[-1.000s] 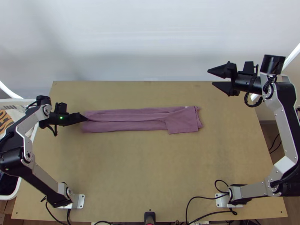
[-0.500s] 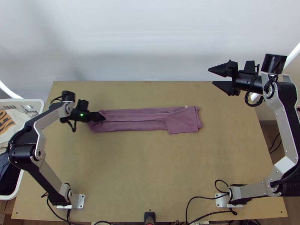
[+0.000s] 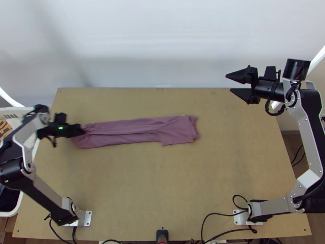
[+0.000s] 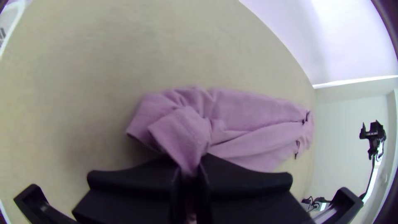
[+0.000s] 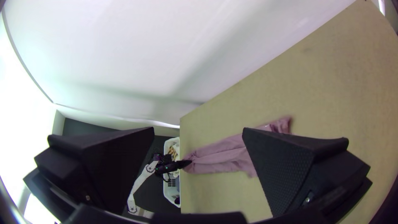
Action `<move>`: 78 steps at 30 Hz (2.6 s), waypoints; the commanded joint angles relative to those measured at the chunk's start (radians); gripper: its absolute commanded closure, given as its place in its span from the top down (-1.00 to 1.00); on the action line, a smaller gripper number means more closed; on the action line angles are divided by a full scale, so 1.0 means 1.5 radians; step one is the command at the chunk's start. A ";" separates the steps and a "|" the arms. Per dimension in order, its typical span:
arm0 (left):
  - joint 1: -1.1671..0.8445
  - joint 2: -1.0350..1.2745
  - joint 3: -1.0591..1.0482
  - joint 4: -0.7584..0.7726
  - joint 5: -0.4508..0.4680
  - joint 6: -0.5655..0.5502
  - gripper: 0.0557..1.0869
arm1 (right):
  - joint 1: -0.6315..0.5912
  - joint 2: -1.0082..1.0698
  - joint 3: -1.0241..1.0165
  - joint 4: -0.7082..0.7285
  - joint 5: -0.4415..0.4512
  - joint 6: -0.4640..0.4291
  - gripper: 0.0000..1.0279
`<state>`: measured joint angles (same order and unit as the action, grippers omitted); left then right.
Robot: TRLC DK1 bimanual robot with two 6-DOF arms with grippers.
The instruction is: Fold the t-shirt
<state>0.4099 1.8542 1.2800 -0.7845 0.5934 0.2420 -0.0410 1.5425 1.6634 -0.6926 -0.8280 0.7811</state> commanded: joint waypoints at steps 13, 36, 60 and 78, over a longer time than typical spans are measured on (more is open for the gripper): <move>-0.301 -0.145 0.186 -0.085 0.014 -0.211 -0.92 | -0.005 -0.025 -0.044 0.008 -0.007 -0.005 0.93; -0.585 0.196 0.527 -0.082 -0.014 -0.392 -0.92 | -0.016 -0.069 -0.115 -0.003 0.019 -0.047 0.93; -0.596 0.216 0.662 0.008 0.026 -0.431 0.91 | 0.150 0.014 -0.220 0.033 0.149 -0.152 0.93; -0.423 0.013 0.577 -0.104 0.006 -0.375 0.91 | 0.208 0.256 -0.191 0.109 0.143 -0.218 0.93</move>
<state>-0.2390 1.8992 2.1910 -0.9207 0.6125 -0.3378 0.2619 1.8919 1.3491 -0.5491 -0.6098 0.4797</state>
